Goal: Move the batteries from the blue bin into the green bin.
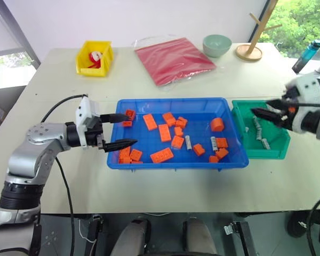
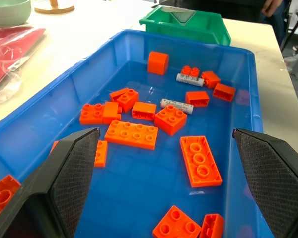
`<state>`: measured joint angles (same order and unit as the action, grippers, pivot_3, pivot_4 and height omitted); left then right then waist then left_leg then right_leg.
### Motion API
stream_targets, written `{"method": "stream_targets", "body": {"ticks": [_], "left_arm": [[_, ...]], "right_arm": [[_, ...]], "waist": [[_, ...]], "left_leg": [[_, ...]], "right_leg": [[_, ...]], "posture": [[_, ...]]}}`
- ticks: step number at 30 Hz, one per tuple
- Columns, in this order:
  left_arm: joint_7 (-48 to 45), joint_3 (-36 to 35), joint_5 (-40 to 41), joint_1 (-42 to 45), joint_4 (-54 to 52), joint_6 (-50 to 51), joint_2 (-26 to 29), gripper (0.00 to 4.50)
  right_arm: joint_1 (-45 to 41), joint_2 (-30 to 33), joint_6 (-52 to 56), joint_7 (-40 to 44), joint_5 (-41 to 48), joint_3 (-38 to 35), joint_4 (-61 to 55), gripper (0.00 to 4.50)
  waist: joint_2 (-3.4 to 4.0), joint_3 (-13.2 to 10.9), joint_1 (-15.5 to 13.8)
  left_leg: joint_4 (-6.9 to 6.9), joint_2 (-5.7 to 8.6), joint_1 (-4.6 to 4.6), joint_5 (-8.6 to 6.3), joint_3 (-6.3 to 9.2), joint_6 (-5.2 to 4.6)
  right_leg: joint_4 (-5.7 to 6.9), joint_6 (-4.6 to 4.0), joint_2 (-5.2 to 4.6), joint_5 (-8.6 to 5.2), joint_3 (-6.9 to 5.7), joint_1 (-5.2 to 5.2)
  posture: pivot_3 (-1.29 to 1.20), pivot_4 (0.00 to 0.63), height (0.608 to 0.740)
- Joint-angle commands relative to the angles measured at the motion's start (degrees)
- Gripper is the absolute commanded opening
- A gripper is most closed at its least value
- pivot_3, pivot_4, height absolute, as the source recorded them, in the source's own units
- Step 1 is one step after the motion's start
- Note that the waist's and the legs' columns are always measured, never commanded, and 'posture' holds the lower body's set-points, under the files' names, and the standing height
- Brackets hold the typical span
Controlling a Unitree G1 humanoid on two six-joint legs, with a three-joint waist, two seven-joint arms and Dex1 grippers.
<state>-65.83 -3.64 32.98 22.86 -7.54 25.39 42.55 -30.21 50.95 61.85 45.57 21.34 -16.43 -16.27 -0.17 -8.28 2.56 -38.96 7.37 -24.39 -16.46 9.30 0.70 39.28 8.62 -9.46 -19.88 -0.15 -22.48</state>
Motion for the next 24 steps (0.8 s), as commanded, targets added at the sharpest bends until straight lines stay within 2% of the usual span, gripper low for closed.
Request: {"method": "stream_targets", "body": {"ticks": [1,2,7,24], "left_arm": [[0.5,-1.5,0.4,0.0,-2.4,-0.5,0.4,4.5],[0.7,-1.6,0.5,-0.1,-2.7,-0.3,0.4,4.5],[1.8,-2.3,0.9,-0.7,-4.0,0.4,0.7,4.5],[4.1,-4.2,1.7,-1.8,-6.8,2.5,1.5,4.5]], "right_arm": [[-2.8,-1.9,1.6,-0.4,2.7,5.3,-3.3,2.93],[-3.8,-3.3,2.4,-1.4,3.0,7.2,-3.4,2.93],[-4.3,-7.5,2.1,-4.6,1.0,17.1,-4.1,4.46],[-4.1,-10.0,-1.6,-4.6,-2.2,32.6,-1.1,4.46]], "waist": [[-0.02,0.0,-0.1],[-0.02,0.0,-0.2],[-0.03,0.0,-0.2],[-0.03,0.0,0.0]], "left_leg": [[-0.01,0.01,0.0,0.0,0.0,0.0],[-0.01,0.03,-0.01,0.0,0.02,0.0],[-0.04,0.07,-0.02,0.0,0.13,0.0],[-0.04,0.1,-0.02,0.0,0.16,0.0]], "right_leg": [[-0.02,0.0,0.0,0.0,0.0,0.01],[-0.04,0.0,-0.02,0.0,0.0,0.03],[-0.03,0.0,-0.03,0.0,0.0,0.05],[-0.02,0.0,-0.02,0.0,0.0,0.03]], "posture": [[0.0,0.15,0.717],[0.0,0.15,0.717],[0.0,0.15,0.717],[0.0,0.15,0.717]]}}
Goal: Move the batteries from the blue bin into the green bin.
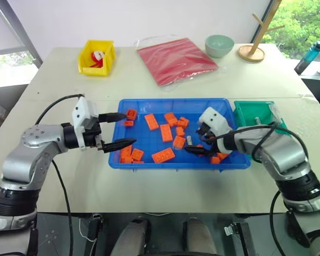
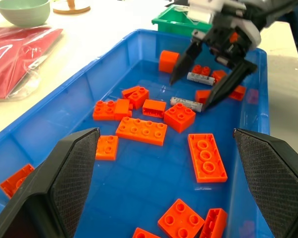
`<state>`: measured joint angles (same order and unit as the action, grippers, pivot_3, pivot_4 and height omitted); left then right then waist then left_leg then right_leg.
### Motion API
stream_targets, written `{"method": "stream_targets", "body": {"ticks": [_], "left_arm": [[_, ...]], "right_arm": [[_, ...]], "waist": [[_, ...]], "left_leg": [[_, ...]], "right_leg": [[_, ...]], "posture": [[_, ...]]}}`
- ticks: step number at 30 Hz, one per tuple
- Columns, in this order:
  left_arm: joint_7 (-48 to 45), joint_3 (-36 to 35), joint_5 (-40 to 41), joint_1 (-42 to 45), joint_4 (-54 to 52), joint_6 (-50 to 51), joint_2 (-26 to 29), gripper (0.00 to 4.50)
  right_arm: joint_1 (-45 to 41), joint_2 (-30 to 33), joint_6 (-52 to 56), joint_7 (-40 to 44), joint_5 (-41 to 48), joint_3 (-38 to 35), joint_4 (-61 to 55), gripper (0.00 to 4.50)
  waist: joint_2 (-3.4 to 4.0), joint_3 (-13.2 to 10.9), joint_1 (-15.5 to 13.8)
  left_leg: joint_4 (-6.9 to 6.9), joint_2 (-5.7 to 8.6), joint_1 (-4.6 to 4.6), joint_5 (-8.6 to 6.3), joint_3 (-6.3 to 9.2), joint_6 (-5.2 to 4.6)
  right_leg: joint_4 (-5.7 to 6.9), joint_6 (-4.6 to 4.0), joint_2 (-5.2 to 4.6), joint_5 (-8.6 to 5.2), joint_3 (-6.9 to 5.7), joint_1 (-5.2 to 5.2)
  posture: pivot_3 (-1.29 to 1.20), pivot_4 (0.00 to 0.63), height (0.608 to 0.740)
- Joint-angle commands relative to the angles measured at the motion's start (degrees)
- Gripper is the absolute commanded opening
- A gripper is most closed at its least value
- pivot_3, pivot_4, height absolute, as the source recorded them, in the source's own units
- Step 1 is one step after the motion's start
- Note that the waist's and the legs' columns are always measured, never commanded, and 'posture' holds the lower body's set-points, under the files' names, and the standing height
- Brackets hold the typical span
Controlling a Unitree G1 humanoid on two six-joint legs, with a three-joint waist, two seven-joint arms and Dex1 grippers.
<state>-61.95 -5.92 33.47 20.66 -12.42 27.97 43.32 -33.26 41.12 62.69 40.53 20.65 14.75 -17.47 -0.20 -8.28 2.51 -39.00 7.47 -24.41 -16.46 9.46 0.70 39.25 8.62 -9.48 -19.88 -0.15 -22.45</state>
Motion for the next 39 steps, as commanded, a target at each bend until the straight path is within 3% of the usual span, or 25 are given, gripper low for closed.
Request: {"method": "stream_targets", "body": {"ticks": [1,2,4,6,12,13,18,22,28,35,36,39], "left_arm": [[0.3,-2.0,1.3,0.4,-2.0,0.0,0.7,4.5],[0.4,-2.0,1.4,0.5,-2.1,0.1,0.7,4.5],[0.6,-2.0,1.5,0.8,-2.1,0.2,0.8,4.5],[0.6,-1.8,1.6,1.2,-2.0,0.3,0.9,4.5],[0.3,-1.6,1.6,2.5,-1.1,0.1,1.3,4.5],[0.2,-1.5,1.5,2.6,-0.8,0.0,1.3,4.5],[-0.4,-1.1,1.0,3.1,0.2,-0.5,1.1,4.5],[-0.8,-0.5,0.7,3.5,1.0,-0.9,0.7,4.5],[-2.1,0.7,-0.1,4.1,3.0,-2.3,0.0,4.5],[-3.0,2.1,-1.0,5.9,4.8,-3.5,-1.5,4.5],[-3.0,2.3,-1.1,6.1,5.0,-3.6,-1.6,4.5],[-3.2,2.4,-1.1,6.6,5.2,-3.7,-1.7,4.5]], "right_arm": [[-1.0,-0.2,-2.8,0.4,-1.9,1.9,0.5,4.46],[-1.0,-0.3,-3.3,0.4,-2.4,2.3,1.0,4.46],[-1.0,-0.2,-5.0,0.7,-3.7,3.4,2.5,3.96],[-1.0,-0.6,-5.9,0.8,-4.1,3.6,3.4,3.16],[-1.3,-1.6,-5.4,0.7,-3.7,1.9,2.5,0.19],[-1.4,-1.7,-4.4,0.8,-2.7,0.6,1.7,0.07],[-3.8,-1.2,1.5,0.8,3.1,-9.8,-1.3,0.07],[-6.5,7.8,5.9,0.9,4.6,-23.3,1.3,0.07],[4.7,20.7,4.7,2.9,3.2,-33.4,4.1,0.07],[13.9,20.7,5.4,1.8,4.3,-38.1,1.3,0.07],[14.4,20.5,4.8,1.3,3.7,-37.7,1.5,1.13],[14.5,21.3,1.9,1.2,2.7,-35.9,2.0,2.41]], "waist": [[0.0,0.0,0.0],[0.0,0.0,0.0],[0.0,0.0,0.0],[0.0,0.0,0.0],[0.0,0.0,0.0],[0.0,0.0,0.0],[0.0,0.0,0.0],[0.02,0.0,-0.4],[-0.05,0.0,-1.4],[0.0,0.0,-1.0],[0.0,0.0,-1.0],[0.0,0.0,-1.3]], "left_leg": [[0.0,0.0,0.0,0.0,0.0,0.0],[0.0,0.0,0.0,0.0,0.0,0.0],[0.0,0.0,0.0,0.0,0.0,0.0],[0.0,0.01,0.0,0.0,0.0,0.0],[0.0,0.0,0.0,0.0,0.0,0.0],[0.0,0.0,0.0,0.0,0.01,0.0],[0.0,0.02,0.0,0.0,0.01,0.0],[0.0,0.05,-0.01,0.0,0.02,0.0],[-0.02,0.11,-0.01,-0.03,0.06,-0.05],[-0.06,-0.08,0.01,-0.03,-0.35,-0.06],[-0.06,-0.08,0.01,-0.03,-0.35,-0.06],[-0.07,-0.07,0.02,-0.03,-0.33,-0.06]], "right_leg": [[0.0,0.0,0.0,0.0,0.0,0.0],[0.0,0.0,0.0,0.0,0.0,0.0],[0.0,0.0,0.0,0.0,0.0,0.0],[0.0,0.0,0.0,0.0,0.0,0.0],[0.01,0.0,0.0,0.0,0.0,-0.01],[0.01,0.0,0.01,0.0,-0.01,0.0],[0.0,0.0,0.0,0.0,-0.01,0.0],[0.01,0.0,-0.01,0.0,-0.02,0.01],[-0.03,0.0,-0.03,0.0,-0.02,0.09],[-0.01,0.0,-0.06,0.0,-0.01,-0.01],[-0.01,0.0,-0.05,0.0,-0.02,-0.01],[-0.02,0.0,-0.05,0.0,-0.02,0.0]], "posture": [[0.0,0.15,0.717],[0.0,0.15,0.717],[0.0,0.15,0.717],[0.0,0.15,0.717],[0.0,0.15,0.717],[0.0,0.15,0.717],[0.0,0.15,0.717],[0.0,0.15,0.717],[0.0,0.15,0.717],[0.0,0.15,0.717],[0.0,0.15,0.717],[0.0,0.15,0.717]]}}
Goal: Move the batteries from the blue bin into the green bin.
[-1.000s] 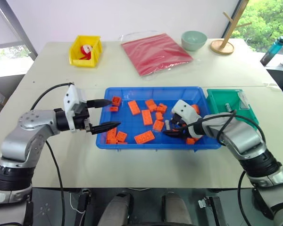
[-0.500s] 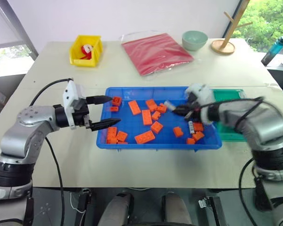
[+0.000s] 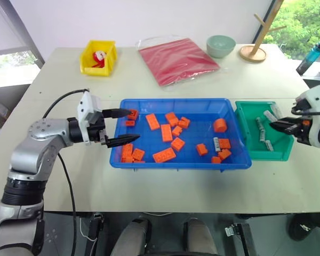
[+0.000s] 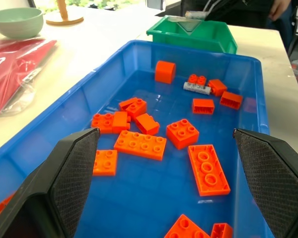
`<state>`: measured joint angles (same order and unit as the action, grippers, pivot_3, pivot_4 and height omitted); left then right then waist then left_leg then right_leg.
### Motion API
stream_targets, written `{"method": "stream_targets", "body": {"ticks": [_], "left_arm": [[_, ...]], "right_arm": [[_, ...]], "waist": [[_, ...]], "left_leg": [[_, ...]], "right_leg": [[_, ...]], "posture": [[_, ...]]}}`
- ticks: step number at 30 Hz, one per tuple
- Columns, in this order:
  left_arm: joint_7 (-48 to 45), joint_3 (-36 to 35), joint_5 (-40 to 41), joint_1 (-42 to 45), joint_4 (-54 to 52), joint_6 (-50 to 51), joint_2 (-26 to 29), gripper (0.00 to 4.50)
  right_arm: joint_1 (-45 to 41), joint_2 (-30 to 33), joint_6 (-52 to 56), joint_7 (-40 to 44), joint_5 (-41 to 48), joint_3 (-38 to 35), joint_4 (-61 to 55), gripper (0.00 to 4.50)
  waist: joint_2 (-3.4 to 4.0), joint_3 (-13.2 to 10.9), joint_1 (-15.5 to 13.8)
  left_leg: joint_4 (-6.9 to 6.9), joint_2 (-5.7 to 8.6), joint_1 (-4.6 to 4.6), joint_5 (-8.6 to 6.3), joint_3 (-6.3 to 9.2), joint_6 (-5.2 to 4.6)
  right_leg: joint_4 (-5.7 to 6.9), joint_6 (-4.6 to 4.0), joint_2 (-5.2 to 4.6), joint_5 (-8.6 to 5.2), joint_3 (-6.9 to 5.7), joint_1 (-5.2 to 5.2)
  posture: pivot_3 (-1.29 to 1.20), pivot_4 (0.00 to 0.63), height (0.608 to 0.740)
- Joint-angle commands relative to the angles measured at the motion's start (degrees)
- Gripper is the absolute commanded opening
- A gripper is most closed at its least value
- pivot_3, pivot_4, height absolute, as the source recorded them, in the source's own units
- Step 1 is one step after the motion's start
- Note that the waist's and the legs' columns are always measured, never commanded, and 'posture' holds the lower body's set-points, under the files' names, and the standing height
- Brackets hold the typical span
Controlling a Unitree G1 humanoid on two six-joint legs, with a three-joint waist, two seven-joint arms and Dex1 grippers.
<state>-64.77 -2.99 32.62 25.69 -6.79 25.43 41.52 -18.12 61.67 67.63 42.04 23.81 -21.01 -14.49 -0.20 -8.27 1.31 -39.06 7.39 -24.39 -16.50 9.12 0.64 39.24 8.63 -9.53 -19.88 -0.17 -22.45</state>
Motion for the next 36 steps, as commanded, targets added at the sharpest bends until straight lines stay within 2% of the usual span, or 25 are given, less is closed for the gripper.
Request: {"method": "stream_targets", "body": {"ticks": [1,6,9,12,18,24,27,29,30,32,36], "left_arm": [[-0.4,-0.6,-0.3,1.5,-0.4,-1.2,0.1,4.5],[-0.5,-1.0,-0.5,1.0,-0.8,-1.4,0.2,4.5],[0.1,-1.4,-0.4,0.2,-2.0,-1.1,0.1,4.5],[0.8,-2.0,-0.1,-1.0,-3.3,-0.8,0.3,4.5],[2.2,-3.0,0.3,-2.7,-5.1,-0.4,0.4,4.5],[2.8,-3.1,0.5,-3.2,-5.6,-0.3,0.5,4.5],[3.1,-3.0,0.5,-2.7,-5.3,-0.3,0.4,4.5],[3.3,-3.0,0.5,-2.4,-5.2,-0.3,0.3,4.5],[3.4,-3.0,0.5,-2.3,-5.2,-0.3,0.3,4.5],[3.5,-3.3,0.7,-2.6,-5.5,-0.3,0.5,4.5],[3.7,-3.9,0.8,-3.4,-5.9,-0.4,0.9,4.5]], "right_arm": [[-1.3,0.9,-3.5,-0.2,-0.3,0.2,-0.9,2.41],[-9.0,0.8,-4.3,0.6,1.4,4.4,-0.7,2.41],[-13.1,0.1,-6.0,2.0,1.3,10.5,-3.8,2.41],[-13.9,-0.4,-9.2,2.5,-0.9,17.9,-6.5,2.41],[-12.6,-1.3,-13.7,4.4,-4.1,27.2,-7.0,2.41],[-15.1,0.1,-28.3,15.9,-8.5,33.7,-0.5,2.41],[-17.6,-0.4,-33.1,21.4,-10.6,36.3,5.4,3.31],[-18.8,-0.4,-38.0,24.7,-13.2,38.1,8.5,4.29],[-19.2,-0.4,-40.5,26.4,-14.4,38.9,9.9,4.44],[-20.7,-0.6,-46.1,29.8,-17.2,40.7,12.8,4.44],[-23.8,-2.3,-50.5,33.5,-20.8,42.6,17.6,4.44]], "waist": [[0.0,0.0,-0.1],[0.0,0.0,-0.1],[0.0,0.0,0.0],[0.0,0.0,-0.1],[-0.01,0.0,-0.4],[-0.01,0.0,-0.1],[-0.01,0.0,-0.1],[-0.01,0.0,-0.1],[-0.02,0.0,-0.1],[-0.02,0.0,-0.1],[-0.02,0.0,0.1]], "left_leg": [[0.0,0.01,0.0,0.0,-0.01,0.0],[-0.01,0.01,0.0,0.0,0.0,0.0],[0.0,-0.01,0.0,0.0,0.01,0.0],[0.01,-0.01,0.0,0.0,0.03,0.0],[-0.03,0.05,-0.02,0.0,0.1,0.0],[-0.02,0.05,-0.02,0.0,0.1,0.0],[-0.02,0.04,-0.02,0.0,0.1,0.0],[-0.01,0.04,-0.01,0.0,0.11,0.0],[-0.01,0.04,-0.01,0.0,0.11,0.0],[-0.01,0.04,-0.02,0.0,0.11,0.0],[0.01,0.02,-0.02,0.0,0.11,0.0]], "right_leg": [[0.0,0.0,-0.01,0.0,0.0,-0.01],[-0.01,0.0,-0.01,0.0,0.0,0.0],[-0.02,0.0,0.01,0.0,0.0,-0.01],[-0.02,0.0,0.0,0.0,0.0,-0.01],[-0.02,0.0,-0.03,0.0,0.01,0.0],[-0.02,0.0,-0.01,0.0,0.0,-0.02],[-0.02,0.0,0.0,0.0,0.0,-0.02],[-0.02,0.0,0.01,0.0,-0.01,-0.02],[-0.02,0.0,0.01,0.0,-0.01,-0.02],[-0.02,0.0,0.01,0.0,-0.01,-0.02],[-0.02,0.0,0.02,0.0,-0.01,-0.06]], "posture": [[0.0,0.15,0.717],[0.0,0.15,0.717],[0.0,0.15,0.717],[0.0,0.15,0.717],[0.0,0.15,0.717],[0.0,0.15,0.717],[0.0,0.15,0.717],[0.0,0.15,0.717],[0.0,0.15,0.717],[0.0,0.15,0.717],[0.0,0.15,0.717]]}}
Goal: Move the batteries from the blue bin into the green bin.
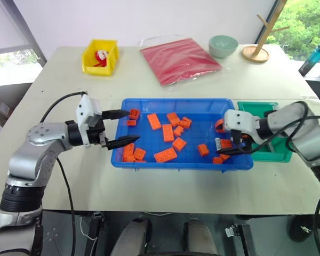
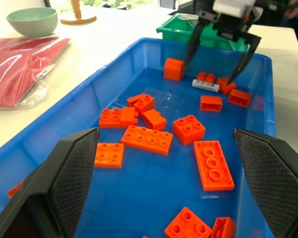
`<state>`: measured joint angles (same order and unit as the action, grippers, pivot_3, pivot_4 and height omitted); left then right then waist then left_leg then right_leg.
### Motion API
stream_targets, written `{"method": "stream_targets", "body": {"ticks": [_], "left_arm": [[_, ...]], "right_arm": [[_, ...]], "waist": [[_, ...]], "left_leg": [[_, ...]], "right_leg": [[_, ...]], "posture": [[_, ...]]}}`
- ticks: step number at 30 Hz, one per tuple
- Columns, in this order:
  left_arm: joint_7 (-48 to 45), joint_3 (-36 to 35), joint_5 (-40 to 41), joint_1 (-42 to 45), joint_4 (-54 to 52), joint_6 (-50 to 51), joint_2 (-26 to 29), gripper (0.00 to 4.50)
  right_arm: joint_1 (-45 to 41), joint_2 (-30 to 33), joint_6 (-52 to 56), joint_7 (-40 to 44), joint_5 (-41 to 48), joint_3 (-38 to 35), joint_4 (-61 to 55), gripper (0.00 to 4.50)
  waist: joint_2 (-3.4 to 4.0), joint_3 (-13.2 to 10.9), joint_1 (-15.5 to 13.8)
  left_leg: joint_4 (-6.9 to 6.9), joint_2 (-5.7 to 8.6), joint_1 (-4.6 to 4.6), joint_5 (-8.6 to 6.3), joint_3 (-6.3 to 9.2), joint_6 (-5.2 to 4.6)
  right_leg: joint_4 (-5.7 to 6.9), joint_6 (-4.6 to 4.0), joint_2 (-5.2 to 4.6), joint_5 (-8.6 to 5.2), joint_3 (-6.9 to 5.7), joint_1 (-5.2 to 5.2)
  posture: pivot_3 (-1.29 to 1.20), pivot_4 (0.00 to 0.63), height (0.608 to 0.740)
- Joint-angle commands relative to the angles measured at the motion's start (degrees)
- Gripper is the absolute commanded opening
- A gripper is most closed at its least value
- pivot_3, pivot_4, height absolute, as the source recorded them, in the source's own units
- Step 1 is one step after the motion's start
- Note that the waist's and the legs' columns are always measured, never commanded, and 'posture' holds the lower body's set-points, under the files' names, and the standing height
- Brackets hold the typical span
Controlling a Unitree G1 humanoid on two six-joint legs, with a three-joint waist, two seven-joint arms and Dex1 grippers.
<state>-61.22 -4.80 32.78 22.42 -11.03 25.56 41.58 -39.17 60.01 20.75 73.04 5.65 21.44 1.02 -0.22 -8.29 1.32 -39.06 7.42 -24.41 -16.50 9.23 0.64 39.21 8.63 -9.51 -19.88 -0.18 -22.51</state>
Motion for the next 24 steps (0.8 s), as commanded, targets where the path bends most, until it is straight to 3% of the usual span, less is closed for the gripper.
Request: {"method": "stream_targets", "body": {"ticks": [1,11,24], "left_arm": [[0.2,-2.2,0.6,-0.2,-1.7,-0.5,0.9,4.5],[1.5,-2.5,0.7,-0.4,-2.2,-0.7,0.4,4.5],[2.4,-2.9,1.0,-1.0,-2.7,-0.8,0.3,4.5]], "right_arm": [[-3.3,-1.0,-4.5,3.2,-3.5,0.4,2.9,4.44],[-9.5,-5.9,-8.9,7.8,-14.4,5.3,8.2,4.44],[-10.2,-9.2,-12.7,11.5,-19.2,5.3,13.1,4.44]], "waist": [[0.0,0.0,0.1],[0.0,0.0,0.8],[0.0,0.0,1.2]], "left_leg": [[0.01,-0.01,0.0,0.0,0.0,0.0],[0.02,0.01,-0.01,0.0,0.06,0.01],[0.03,0.01,-0.01,0.0,0.12,0.01]], "right_leg": [[0.0,0.0,0.01,0.0,0.0,-0.01],[0.01,0.0,0.01,0.0,-0.01,-0.02],[0.01,0.0,0.03,0.0,-0.02,-0.01]], "posture": [[0.0,0.15,0.717],[0.0,0.15,0.717],[0.0,0.15,0.717]]}}
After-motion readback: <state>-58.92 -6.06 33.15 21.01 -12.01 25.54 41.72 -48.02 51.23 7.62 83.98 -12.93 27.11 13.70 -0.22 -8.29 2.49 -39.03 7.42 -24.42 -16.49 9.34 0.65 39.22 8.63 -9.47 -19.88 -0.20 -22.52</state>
